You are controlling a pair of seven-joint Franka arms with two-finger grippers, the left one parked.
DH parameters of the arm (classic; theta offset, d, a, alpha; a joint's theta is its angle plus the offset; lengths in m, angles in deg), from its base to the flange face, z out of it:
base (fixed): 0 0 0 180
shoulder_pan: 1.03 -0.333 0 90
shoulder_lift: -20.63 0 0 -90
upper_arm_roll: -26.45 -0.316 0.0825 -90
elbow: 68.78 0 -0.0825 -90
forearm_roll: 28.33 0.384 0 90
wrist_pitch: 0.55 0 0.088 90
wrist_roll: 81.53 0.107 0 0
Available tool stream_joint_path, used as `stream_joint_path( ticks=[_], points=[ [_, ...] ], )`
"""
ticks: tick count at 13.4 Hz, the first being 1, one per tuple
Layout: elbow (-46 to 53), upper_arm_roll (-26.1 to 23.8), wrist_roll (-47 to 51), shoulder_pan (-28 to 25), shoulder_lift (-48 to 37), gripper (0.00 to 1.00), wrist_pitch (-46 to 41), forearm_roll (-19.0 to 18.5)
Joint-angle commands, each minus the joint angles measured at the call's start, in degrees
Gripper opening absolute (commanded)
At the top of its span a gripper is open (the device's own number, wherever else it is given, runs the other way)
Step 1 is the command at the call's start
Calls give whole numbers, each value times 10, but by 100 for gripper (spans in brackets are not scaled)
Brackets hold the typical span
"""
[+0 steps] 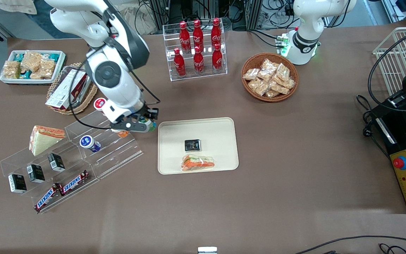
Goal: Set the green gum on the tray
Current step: 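Lift the green gum jar and carry it over the cream tray, then lower the green gum jar onto the tray beside the black pack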
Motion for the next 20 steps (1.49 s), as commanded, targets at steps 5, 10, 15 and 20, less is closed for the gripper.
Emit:
stream_joint_path(
  ticks=[5,10,15,20],
  points=[
    [37,9,29,-46,113,47,47,9],
    [37,10,51,-61,169,48,120,6],
    [32,28,44,-63,176,48,127,-5],
    [31,28,49,-64,183,49,128,-6]
  ],
)
